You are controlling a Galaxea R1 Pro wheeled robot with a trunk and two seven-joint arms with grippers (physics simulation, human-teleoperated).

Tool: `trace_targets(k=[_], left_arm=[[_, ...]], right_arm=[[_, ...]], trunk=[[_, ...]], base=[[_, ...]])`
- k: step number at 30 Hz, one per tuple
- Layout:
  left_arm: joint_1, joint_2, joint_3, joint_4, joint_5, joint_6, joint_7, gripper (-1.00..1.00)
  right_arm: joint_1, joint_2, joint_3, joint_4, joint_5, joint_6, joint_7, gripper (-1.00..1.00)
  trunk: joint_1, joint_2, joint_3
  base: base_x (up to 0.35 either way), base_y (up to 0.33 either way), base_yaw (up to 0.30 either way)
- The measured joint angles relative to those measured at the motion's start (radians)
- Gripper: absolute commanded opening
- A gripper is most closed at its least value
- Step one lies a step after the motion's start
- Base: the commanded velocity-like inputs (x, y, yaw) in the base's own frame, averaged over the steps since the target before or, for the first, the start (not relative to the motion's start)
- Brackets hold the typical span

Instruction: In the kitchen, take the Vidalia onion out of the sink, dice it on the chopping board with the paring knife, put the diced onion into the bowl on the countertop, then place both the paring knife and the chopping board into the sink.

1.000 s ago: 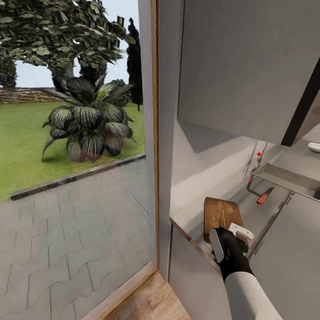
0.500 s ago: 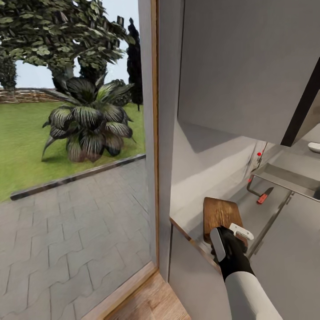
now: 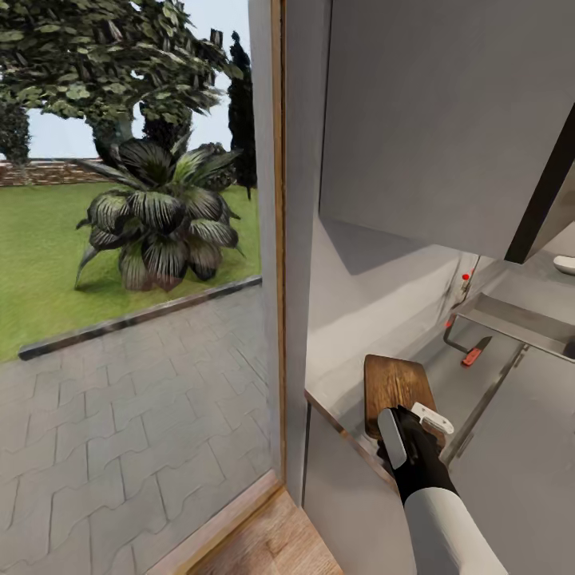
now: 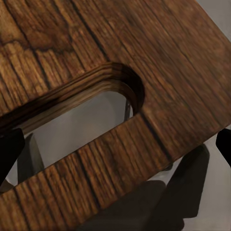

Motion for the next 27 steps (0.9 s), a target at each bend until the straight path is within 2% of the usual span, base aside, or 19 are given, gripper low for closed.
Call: trace_targets(k=[14,27], left_arm=[[0.000,-0.001,0.000,0.000,0.000,0.000,0.000,1.00],[0.000,-0.001,0.000,0.000,0.000,0.000,0.000,1.00]], right_arm=[[0.000,0.000,0.000,0.000,0.001,0.000,0.002,1.00],[0.000,0.000,0.000,-0.003,-0.017,0.000,0.001,1.00]], trunk=[[0.000,0.000,0.000],[0.000,0.000,0.000]], base=[[0.000,0.000,0.000],[0.000,0.000,0.000]])
